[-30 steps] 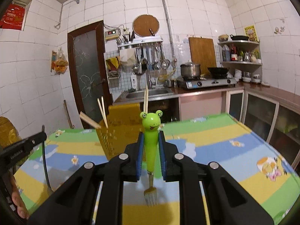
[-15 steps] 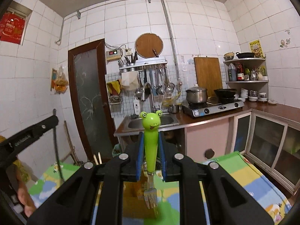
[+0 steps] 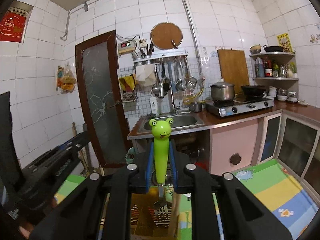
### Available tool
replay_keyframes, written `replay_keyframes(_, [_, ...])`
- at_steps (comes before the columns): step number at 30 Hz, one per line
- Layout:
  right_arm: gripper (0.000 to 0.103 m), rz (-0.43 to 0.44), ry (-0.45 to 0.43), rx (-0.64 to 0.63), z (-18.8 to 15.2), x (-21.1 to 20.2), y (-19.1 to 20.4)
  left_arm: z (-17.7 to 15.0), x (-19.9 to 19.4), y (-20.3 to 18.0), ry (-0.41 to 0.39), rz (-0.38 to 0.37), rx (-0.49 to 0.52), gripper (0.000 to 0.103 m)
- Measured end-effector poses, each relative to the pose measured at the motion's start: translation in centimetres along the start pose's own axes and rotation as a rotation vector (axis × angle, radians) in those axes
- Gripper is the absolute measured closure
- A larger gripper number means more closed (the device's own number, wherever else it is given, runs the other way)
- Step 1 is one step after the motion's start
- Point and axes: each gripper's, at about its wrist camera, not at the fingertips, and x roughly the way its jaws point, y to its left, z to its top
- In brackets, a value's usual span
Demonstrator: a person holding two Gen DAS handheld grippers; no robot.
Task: Organize utensils
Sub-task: 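Carry the green fork with the right tool while the left tool carries the spoon over the holder, then lower both utensils into the yellow holder and open both tools, then withdraw both open tools up and away from the yellow holder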
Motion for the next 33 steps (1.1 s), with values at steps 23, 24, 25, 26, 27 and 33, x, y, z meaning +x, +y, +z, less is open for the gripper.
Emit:
replay_keyframes(23, [0.05,-0.094,0.184,-0.113,-5.9,-0.4,-0.3,-2.4,-3.2,0.8,0.094,0.077,0.057,0.043])
replay_keyframes(24, [0.05,-0.095,0.183,-0.111,-5.6,-1.3,-0.5,-2.2,-4.1,0.9,0.093,0.087,0.064,0.033])
replay_keyframes(25, [0.049,-0.094,0.183,-0.107,-5.3,-2.1,-0.6,-2.0,-5.3,1.0,0.097,0.095,0.071,0.029])
replay_keyframes(26, [0.046,-0.093,0.181,-0.106,-5.2,-3.0,-0.8,-2.0,-6.2,1.1,0.1,0.102,0.072,0.024])
replay_keyframes(27, [0.042,-0.093,0.176,-0.111,-5.1,-4.2,-1.0,-2.0,-7.5,1.4,0.102,0.107,0.069,0.018])
replay_keyframes(33, [0.025,-0.08,0.144,-0.145,-6.4,-11.1,-1.4,-4.6,-15.6,2.8,0.116,0.137,0.094,0.005])
